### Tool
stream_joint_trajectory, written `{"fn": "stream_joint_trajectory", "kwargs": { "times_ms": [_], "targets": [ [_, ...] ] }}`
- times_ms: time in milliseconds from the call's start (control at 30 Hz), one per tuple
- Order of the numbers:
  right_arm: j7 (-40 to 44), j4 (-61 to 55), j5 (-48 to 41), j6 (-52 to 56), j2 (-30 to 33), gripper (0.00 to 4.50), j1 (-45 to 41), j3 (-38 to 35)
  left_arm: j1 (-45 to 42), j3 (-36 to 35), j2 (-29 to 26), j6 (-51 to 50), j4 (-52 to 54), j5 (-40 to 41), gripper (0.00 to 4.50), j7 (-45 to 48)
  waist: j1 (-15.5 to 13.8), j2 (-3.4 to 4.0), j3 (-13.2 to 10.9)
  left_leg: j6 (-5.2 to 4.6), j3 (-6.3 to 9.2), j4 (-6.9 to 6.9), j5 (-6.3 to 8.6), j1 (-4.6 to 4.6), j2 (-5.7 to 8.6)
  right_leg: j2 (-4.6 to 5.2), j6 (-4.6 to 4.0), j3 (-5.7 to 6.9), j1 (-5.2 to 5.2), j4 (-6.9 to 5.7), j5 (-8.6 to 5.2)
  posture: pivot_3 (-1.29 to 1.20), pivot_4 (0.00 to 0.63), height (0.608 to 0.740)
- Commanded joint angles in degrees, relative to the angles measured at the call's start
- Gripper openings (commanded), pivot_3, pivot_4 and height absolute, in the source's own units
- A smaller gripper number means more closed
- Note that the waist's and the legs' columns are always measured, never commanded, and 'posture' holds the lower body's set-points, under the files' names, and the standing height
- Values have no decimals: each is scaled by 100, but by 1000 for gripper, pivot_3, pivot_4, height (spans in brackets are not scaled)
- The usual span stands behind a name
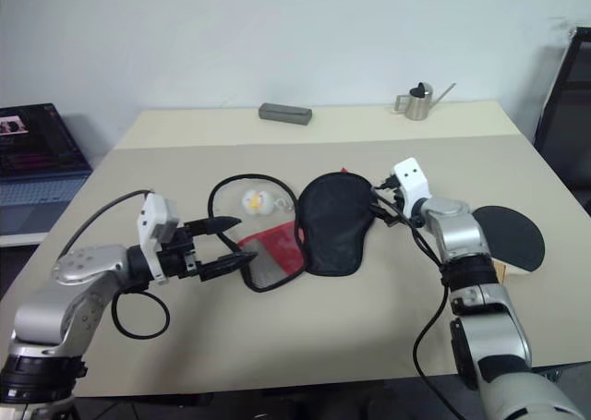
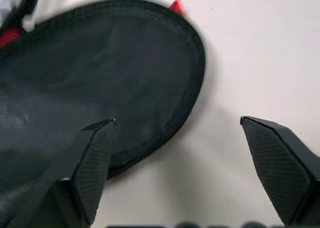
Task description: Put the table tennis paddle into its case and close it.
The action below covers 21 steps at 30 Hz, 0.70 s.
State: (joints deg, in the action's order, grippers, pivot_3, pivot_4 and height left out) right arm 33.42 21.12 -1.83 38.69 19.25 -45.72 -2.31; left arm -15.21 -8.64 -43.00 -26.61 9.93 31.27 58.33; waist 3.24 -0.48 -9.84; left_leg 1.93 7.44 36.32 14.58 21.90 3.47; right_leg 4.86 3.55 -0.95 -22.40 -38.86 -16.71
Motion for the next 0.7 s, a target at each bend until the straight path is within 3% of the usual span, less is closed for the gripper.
{"fn": "stream_joint_trajectory", "kwargs": {
  "times_ms": [33,200,700],
  "targets": [
    [-283,-1002,-374,1021,-173,4438,315,-209,-144,-58,-76,137,-25,-25,4500,87,-5,0,0,0,-1,0,0,0,0,0,0,0,0,0,0,0,150,740],
    [-401,-1712,-672,1802,-332,4438,728,-69,-187,-31,-82,179,-84,-60,4500,137,-3,0,0,-1,-3,1,1,0,1,0,0,-3,0,1,0,0,150,740],
    [-803,-1493,-918,1774,-731,4438,693,96,-194,-38,-38,190,-95,-117,4500,120,2,0,0,-2,-3,1,1,-1,1,0,0,-1,0,0,0,0,150,740]
  ]
}}
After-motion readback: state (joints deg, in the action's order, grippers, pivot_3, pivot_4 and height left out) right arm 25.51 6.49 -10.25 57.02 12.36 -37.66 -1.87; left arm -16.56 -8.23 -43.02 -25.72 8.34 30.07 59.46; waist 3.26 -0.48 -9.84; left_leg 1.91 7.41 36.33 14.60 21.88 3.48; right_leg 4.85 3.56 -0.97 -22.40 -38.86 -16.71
